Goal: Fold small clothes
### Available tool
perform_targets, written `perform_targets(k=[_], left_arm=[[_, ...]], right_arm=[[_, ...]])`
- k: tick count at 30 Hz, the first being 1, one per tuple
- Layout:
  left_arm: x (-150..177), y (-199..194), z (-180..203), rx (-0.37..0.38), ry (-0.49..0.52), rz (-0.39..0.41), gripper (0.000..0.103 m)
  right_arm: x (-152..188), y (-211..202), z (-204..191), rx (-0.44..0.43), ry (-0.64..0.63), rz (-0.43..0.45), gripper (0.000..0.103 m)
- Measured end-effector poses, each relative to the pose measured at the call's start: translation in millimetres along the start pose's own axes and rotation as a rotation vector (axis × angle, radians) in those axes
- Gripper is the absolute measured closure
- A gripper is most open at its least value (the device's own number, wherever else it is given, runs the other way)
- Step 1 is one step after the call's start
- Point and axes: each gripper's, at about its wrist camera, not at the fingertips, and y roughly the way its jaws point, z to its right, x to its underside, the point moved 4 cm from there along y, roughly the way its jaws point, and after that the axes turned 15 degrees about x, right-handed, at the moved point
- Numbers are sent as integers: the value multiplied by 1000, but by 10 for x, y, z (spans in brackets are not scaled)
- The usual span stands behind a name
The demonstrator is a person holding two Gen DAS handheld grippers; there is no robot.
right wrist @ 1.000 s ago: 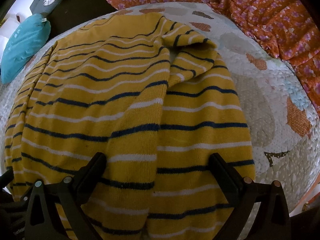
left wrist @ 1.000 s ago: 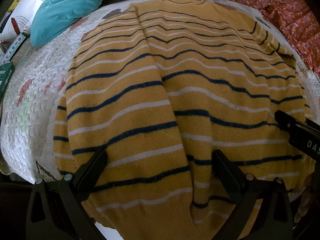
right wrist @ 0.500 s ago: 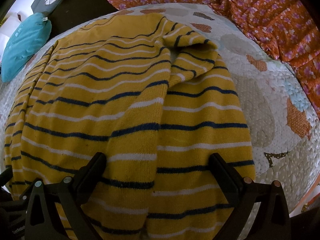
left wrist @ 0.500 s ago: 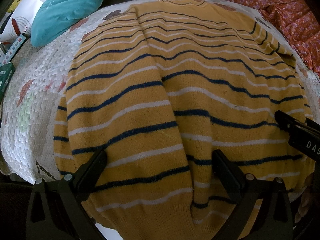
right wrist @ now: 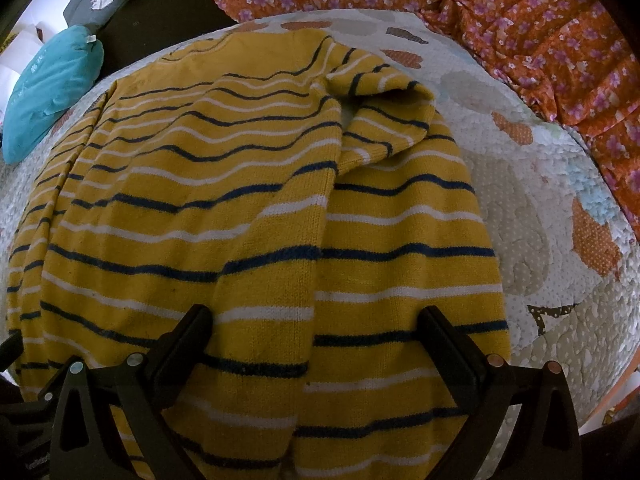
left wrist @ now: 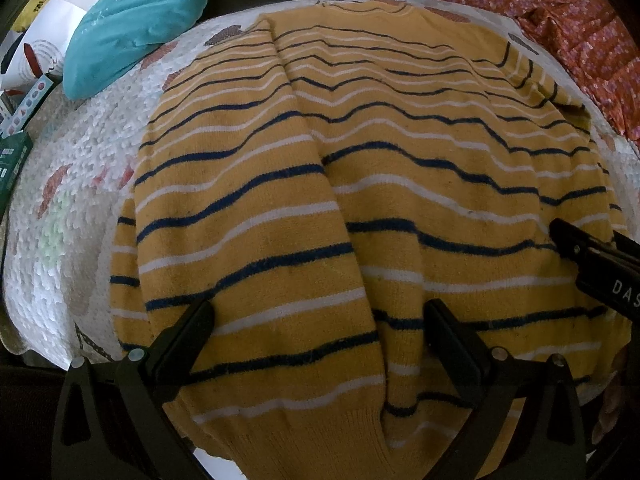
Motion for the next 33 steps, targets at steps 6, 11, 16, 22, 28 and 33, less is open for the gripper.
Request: perform_targets(k=[6, 11, 16, 22, 28, 33], left_arm=[[13, -5, 17, 6, 5, -11, 0], [-3, -94, -10, 50, -24, -16, 1], [12, -252, -42, 78, -48, 40, 4], [30, -481, -67, 59, -54, 125, 4], [16, -616, -39, 7, -7, 193, 4], [-3, -638, -18, 8, 13, 206, 4]], right_arm=[[9, 0, 9, -3, 4, 6, 0], [-36, -26, 9, -14, 10, -27, 0], [-33, -140, 95, -18, 41, -13, 5], [60, -341, 243, -8, 128, 43, 5], [181, -417, 275, -30, 131, 47, 5], [198, -414, 143, -25, 57, 56, 5]])
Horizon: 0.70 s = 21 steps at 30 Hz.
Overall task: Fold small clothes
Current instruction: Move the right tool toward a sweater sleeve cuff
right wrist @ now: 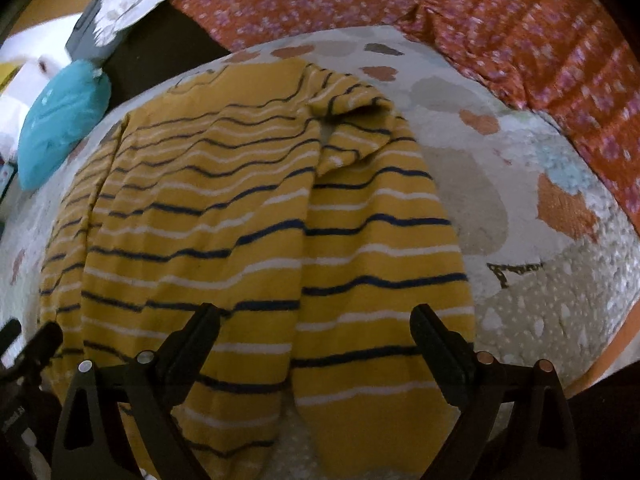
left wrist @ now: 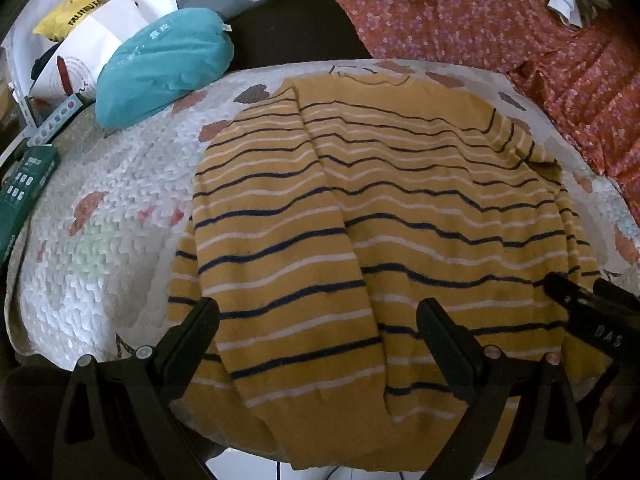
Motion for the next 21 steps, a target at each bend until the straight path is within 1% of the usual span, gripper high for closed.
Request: perform_targets(k=[4, 8, 13, 21], left_arm=[[6, 0, -16, 2, -4, 2, 4], [8, 29, -64, 29, -46, -17, 4], [21, 55, -86, 48, -65, -41, 4], [63, 124, -95, 37, -69, -78, 4]], right_arm=[[2, -34, -109, 18, -47, 24, 5], [16, -36, -172, 34, -79, 34, 6], [32, -3, -166, 37, -79, 17, 7], [46, -9, -159, 32, -79, 11, 7]])
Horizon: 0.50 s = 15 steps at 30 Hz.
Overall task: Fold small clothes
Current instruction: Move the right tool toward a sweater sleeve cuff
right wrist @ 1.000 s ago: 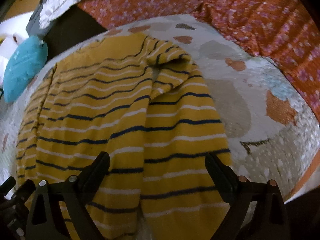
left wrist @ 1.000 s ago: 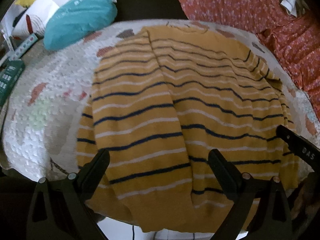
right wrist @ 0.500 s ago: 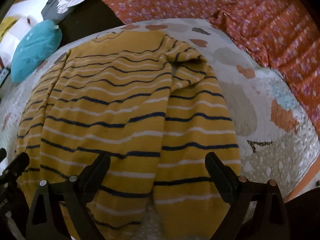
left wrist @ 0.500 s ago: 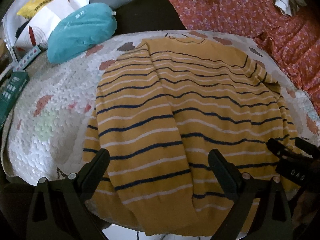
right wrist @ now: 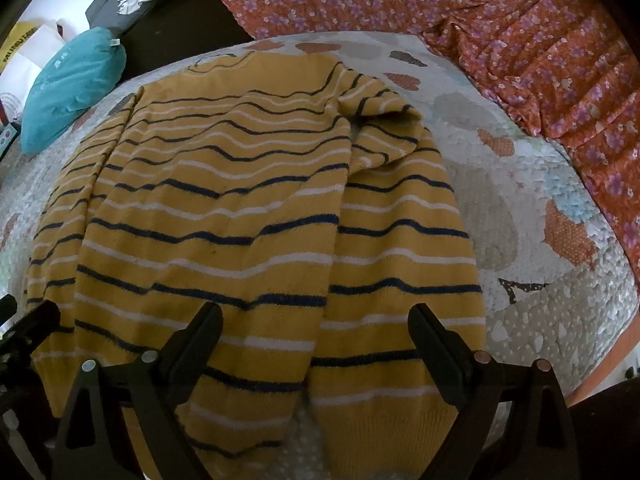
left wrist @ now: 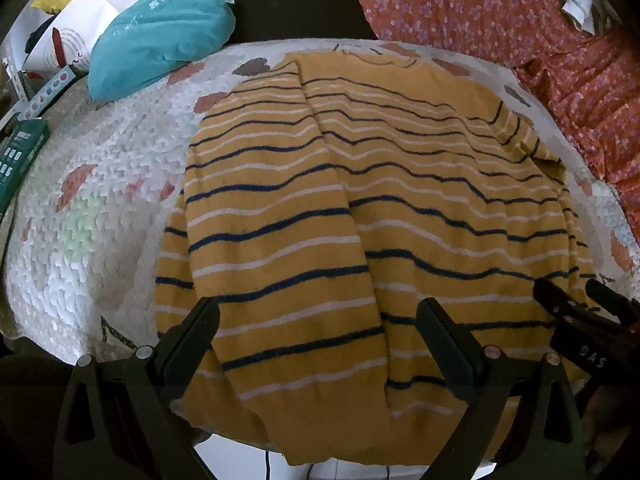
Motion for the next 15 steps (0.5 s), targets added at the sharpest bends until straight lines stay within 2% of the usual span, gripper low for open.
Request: perform_targets(k=[4, 9, 15], left_arm=[[16, 31, -23, -4, -9, -15, 4], [-53, -63, -165, -39, -24, 37, 4], [-61, -138, -623, -100, -125, 43, 4]], right_arm=[[-10, -5, 21, 3, 15, 3, 7], [-25, -71, 23, -31, 42, 24, 9], [-43, -208, -244, -59, -69, 81, 14]])
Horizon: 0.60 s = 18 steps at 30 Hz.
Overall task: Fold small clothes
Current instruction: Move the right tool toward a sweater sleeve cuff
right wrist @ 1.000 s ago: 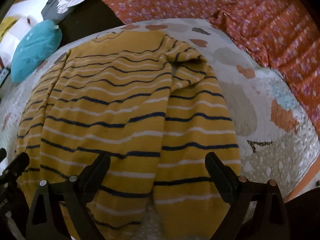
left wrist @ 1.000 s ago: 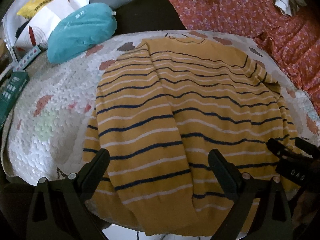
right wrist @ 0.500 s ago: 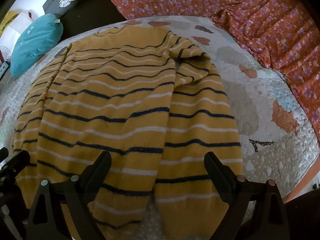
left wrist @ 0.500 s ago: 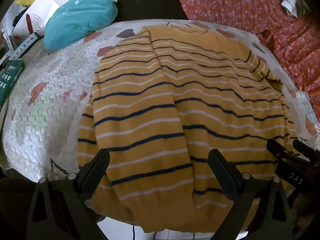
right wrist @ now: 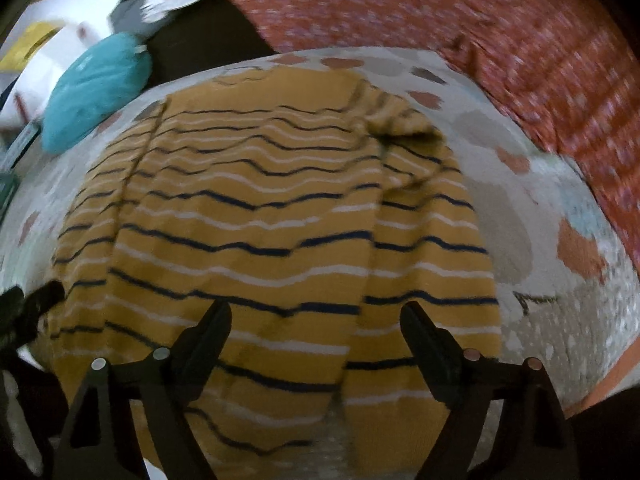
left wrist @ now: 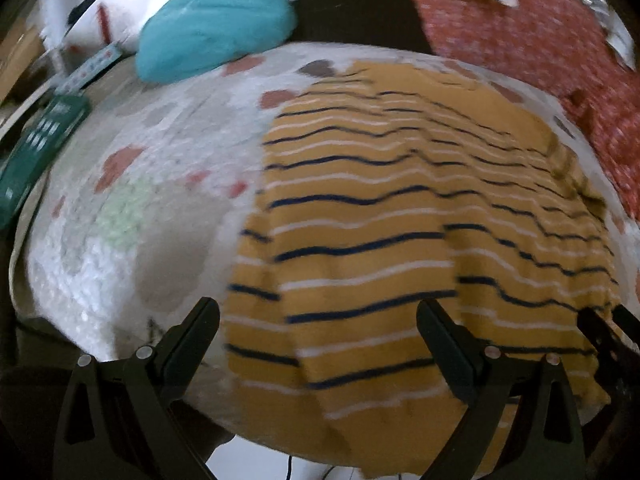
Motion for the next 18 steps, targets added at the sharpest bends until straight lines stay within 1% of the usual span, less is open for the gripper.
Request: perform_targets(k=[3, 6, 8, 10, 11, 13, 14, 16, 18], left_arm=[[5, 8, -168, 8, -62, -19, 4], [-8, 1, -200, 39, -80, -23, 4], [-72, -56, -260, 30, -95, 5, 4], [-172, -159, -407, -4, -127, 53, 4], [-232, -209, -500, -31, -146, 74, 4], [-371, -296, -666, -84, -167, 110, 4], [-460, -317, -732, -92, -172, 119, 4], [-616, -327, -799, -83, -173, 124, 4], [-785, -316, -807, -96, -126, 134, 4]], right_arm=[[-33, -41, -81, 19, -50, 28, 15], [-78, -35, 32, 33, -17, 29, 15], [-90, -36, 68, 28, -5, 23, 16], [-105, -89, 30, -129, 46, -31, 21], [-101, -117, -65, -201, 40, -49, 22], [-75, -177, -297, -303, -13, -67, 26], [-53, -208, -483, -363, -60, -82, 27], [-29, -222, -752, -422, -119, -106, 30], [-44, -220, -987, -440, -167, -104, 33]])
